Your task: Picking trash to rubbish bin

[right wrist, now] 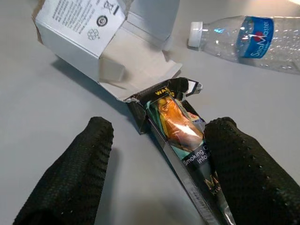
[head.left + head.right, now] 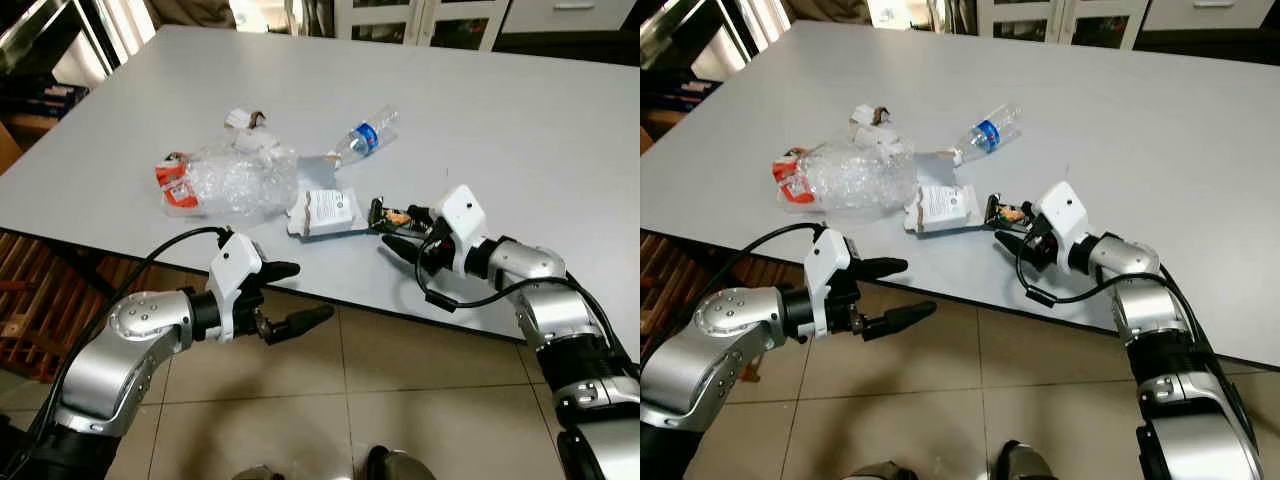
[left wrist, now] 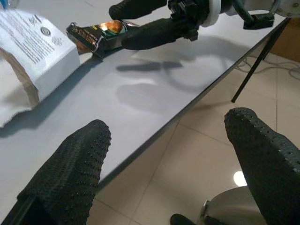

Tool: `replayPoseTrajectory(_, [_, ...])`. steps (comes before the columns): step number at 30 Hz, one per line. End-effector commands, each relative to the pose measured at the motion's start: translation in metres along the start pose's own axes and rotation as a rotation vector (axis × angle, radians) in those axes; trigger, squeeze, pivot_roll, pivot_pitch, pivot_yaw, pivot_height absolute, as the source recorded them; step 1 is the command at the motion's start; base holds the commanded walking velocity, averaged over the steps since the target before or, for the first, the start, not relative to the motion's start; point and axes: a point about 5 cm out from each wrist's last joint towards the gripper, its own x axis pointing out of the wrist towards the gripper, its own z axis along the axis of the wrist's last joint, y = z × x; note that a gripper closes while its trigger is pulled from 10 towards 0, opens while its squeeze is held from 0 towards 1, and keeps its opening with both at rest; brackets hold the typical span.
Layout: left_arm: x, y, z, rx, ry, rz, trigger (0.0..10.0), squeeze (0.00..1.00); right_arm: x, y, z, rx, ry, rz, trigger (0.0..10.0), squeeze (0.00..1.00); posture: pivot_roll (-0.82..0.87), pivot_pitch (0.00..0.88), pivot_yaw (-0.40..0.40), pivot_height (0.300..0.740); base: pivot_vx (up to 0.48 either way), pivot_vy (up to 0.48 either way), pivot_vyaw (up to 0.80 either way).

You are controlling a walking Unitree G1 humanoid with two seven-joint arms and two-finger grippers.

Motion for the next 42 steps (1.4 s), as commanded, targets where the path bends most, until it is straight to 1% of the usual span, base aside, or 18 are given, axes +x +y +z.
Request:
replayPoseTrajectory(1, [-0.004,-0.002,0.001,-0.005,-0.001,0.005,10.0,0.00,-0.001,-0.001,-0.006,-0.002,0.021,0.030,10.0,0.00,0.13,0.189,0.051,0.740,0.000,0.000,0.00])
replayPoseTrajectory(5, [-0.005,-0.003,0.000,-0.012,0.001,0.011,10.0,0.00,-0.001,-0.003,-0.010,-0.005,0.049,0.063,10.0,0.00,0.14,0.191,0.049,0.740,0.000,0.000,0.00])
replayPoseTrajectory(6, [-0.005,-0.003,0.000,-0.013,0.001,0.011,10.0,0.00,-0.001,-0.003,-0.011,-0.006,0.056,0.071,8.5,0.00,0.14,0.190,0.048,0.740,0.000,0.000,0.00])
replayPoseTrajectory(7, [-0.005,-0.003,0.000,-0.013,0.001,0.011,10.0,0.00,-0.001,-0.003,-0.011,-0.006,0.056,0.071,8.5,0.00,0.14,0.190,0.048,0.740,0.000,0.000,0.00])
replayPoseTrajectory(8, [-0.005,-0.004,0.001,-0.014,0.000,0.011,10.0,0.00,-0.001,-0.004,-0.014,0.002,0.065,0.086,0.0,0.00,0.14,0.190,0.048,0.740,0.000,0.000,0.00])
replayPoseTrajectory(17, [-0.004,-0.005,0.001,-0.015,-0.003,0.017,10.0,0.00,-0.001,-0.001,-0.019,0.014,0.064,0.110,0.0,0.00,0.14,0.188,0.046,0.740,0.000,0.000,0.00])
replayPoseTrajectory(29, [-0.003,-0.005,0.001,-0.017,-0.005,0.017,10.0,0.00,-0.001,-0.002,-0.022,0.017,0.058,0.109,0.0,0.00,0.13,0.190,0.048,0.740,0.000,0.000,0.00])
replayPoseTrajectory(38, [-0.002,-0.006,0.000,-0.018,-0.004,0.020,10.0,0.00,-0.001,-0.006,-0.019,0.003,0.035,0.053,0.0,0.00,0.13,0.190,0.048,0.740,0.000,0.000,0.00])
replayPoseTrajectory(40, [-0.001,-0.006,0.001,-0.018,-0.005,0.019,10.0,0.00,0.000,-0.014,-0.012,-0.008,-0.001,-0.023,0.0,0.00,0.13,0.189,0.049,0.740,0.000,0.000,0.00])
replayPoseTrajectory(42, [-0.001,-0.006,0.001,-0.018,-0.005,0.019,10.0,0.00,0.000,-0.014,-0.012,-0.008,-0.001,-0.023,0.0,0.00,0.13,0.189,0.049,0.740,0.000,0.000,0.00])
